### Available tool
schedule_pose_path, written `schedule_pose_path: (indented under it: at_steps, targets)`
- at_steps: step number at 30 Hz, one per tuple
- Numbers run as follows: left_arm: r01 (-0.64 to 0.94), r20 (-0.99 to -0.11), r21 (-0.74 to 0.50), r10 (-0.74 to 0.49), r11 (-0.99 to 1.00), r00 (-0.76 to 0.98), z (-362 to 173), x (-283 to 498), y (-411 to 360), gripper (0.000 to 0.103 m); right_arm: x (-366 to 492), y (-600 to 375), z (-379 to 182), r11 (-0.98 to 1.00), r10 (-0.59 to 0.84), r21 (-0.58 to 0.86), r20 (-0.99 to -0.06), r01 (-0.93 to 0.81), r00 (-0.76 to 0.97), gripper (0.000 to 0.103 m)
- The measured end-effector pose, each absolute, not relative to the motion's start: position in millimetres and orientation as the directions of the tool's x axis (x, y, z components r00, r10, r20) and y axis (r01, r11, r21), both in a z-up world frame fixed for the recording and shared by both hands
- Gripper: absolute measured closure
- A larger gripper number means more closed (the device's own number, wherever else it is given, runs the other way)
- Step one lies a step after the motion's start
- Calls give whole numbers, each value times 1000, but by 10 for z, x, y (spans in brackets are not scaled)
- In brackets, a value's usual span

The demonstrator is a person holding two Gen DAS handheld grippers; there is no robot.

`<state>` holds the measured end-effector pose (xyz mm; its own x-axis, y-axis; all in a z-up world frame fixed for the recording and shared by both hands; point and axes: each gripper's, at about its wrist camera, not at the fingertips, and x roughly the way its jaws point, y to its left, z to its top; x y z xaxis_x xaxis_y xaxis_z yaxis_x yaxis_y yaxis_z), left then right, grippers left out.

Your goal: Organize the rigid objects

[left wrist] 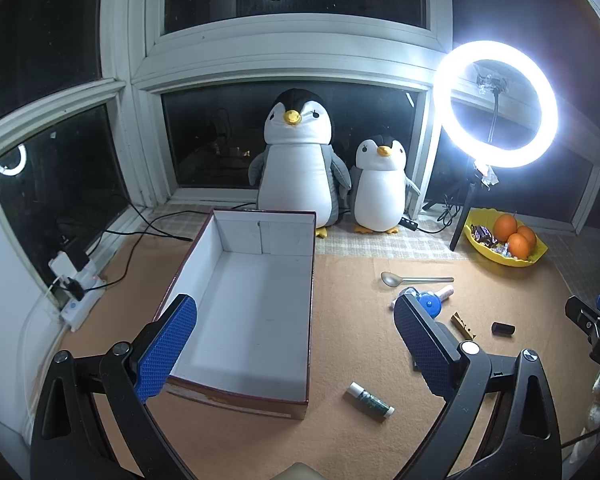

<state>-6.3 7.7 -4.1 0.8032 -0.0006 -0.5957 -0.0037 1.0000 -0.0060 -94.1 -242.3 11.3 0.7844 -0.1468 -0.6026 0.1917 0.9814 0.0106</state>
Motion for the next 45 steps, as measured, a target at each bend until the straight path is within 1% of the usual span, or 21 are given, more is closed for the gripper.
schedule_pose_path:
  at_steps: [13,24,37,45]
  targets:
    - [-6,-594,-10,-1,1000,804,-46,-72,99,4,-926,-2411,98,981,-146,11,-609,193,779,0]
    - [-36,-618,-6,25,999,786,-157,-16,209,4,-882,-2408,32,982,-144,5,-625,188,767,0]
    - [-108,-645,18,94,994,758,-325,47,522,4,-833,-2438,-85,983,-142,0,-646,186,750,0]
    - [-196,-697,46,172,979,696,-507,109,960,4,-800,-2530,-225,982,-135,6,-686,191,715,0]
